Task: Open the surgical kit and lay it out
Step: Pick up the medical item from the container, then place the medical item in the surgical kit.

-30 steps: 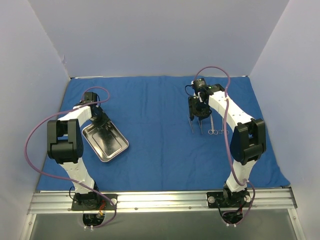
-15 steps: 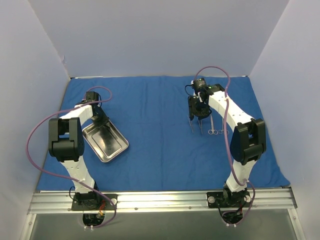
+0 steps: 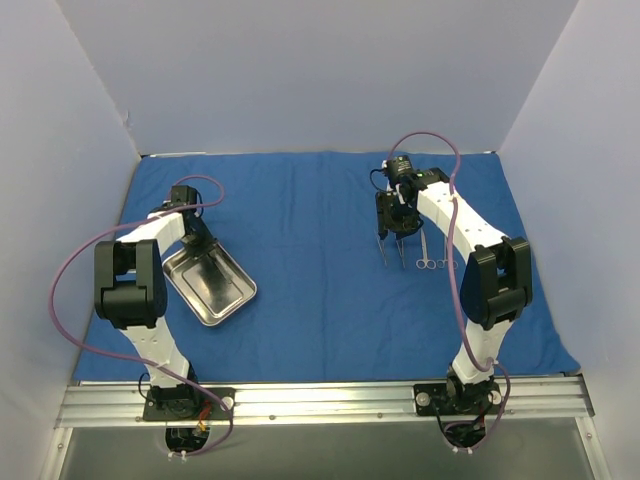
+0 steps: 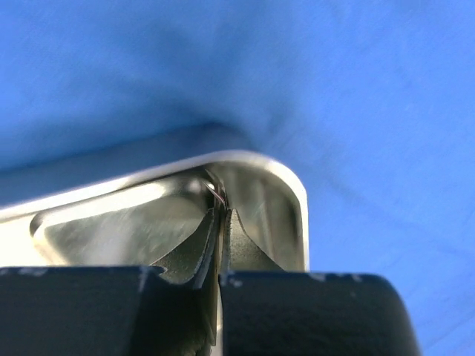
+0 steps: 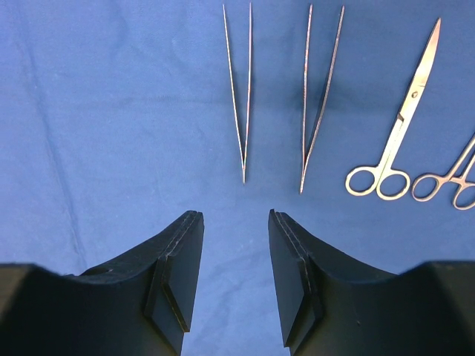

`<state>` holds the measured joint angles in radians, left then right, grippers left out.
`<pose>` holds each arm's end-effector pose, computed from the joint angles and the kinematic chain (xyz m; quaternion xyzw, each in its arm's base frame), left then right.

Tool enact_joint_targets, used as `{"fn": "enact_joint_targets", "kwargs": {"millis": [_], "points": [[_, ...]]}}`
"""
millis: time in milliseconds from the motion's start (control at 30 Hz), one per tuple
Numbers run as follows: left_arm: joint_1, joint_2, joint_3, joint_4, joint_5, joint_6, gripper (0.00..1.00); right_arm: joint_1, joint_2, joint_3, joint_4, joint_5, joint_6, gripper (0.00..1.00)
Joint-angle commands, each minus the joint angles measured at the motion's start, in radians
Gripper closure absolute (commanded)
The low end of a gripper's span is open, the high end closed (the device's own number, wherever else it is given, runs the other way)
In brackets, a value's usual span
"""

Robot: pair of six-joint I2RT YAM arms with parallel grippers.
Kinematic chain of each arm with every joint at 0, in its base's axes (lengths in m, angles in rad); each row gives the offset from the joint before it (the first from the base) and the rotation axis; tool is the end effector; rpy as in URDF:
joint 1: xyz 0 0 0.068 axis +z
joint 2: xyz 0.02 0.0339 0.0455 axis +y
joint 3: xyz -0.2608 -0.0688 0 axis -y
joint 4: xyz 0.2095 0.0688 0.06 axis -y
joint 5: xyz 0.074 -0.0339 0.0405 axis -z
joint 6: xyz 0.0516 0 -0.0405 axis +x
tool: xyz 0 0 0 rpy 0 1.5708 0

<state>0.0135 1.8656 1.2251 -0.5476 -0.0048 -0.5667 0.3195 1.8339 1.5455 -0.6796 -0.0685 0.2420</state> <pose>0.3465 0.0049 0.1694 -0.2813 0.9406 -0.0497 0.1836 0.3567 0.1217 0.2599 -0.0471 0.9533 0.1136 0.2760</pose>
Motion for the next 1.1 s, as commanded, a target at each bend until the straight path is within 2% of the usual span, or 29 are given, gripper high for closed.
{"fn": "enact_joint_targets", "kwargs": {"millis": [0,233,333,367,400,467,533,567,667,833,1067], "points": [[-0.001,-0.104,0.002,-0.072,-0.044,0.019,0.98,-0.008,-0.056,0.025,-0.023,0.002,-0.006,0.59],[-0.001,-0.273,0.045,-0.186,-0.012,0.062,0.98,-0.005,-0.018,0.122,-0.038,-0.037,-0.044,0.54],[0.002,-0.353,0.040,-0.157,0.125,0.117,0.98,0.000,-0.013,0.163,-0.006,-0.201,-0.076,0.46],[0.002,-0.367,0.034,-0.132,0.249,0.128,0.98,0.004,-0.007,0.191,0.020,-0.264,-0.078,0.45],[-0.001,-0.382,0.022,-0.067,0.329,0.133,0.98,0.012,0.008,0.203,0.037,-0.407,-0.073,0.44],[-0.003,-0.388,0.007,-0.009,0.473,0.101,0.98,0.068,0.024,0.229,0.102,-0.514,-0.037,0.46],[-0.035,-0.390,-0.013,0.083,0.532,0.058,0.98,0.133,0.060,0.258,0.126,-0.569,-0.027,0.48],[-0.043,-0.388,-0.010,0.100,0.542,0.053,0.98,0.191,0.074,0.278,0.115,-0.567,-0.036,0.48],[-0.066,-0.370,0.010,0.130,0.571,0.051,0.98,0.251,0.119,0.352,0.097,-0.553,-0.061,0.47],[-0.086,-0.347,0.036,0.192,0.626,0.001,0.98,0.268,0.145,0.395,0.129,-0.623,-0.037,0.44],[-0.139,-0.296,0.106,0.218,0.597,-0.055,0.98,0.316,0.169,0.424,0.117,-0.633,-0.040,0.42]]}}
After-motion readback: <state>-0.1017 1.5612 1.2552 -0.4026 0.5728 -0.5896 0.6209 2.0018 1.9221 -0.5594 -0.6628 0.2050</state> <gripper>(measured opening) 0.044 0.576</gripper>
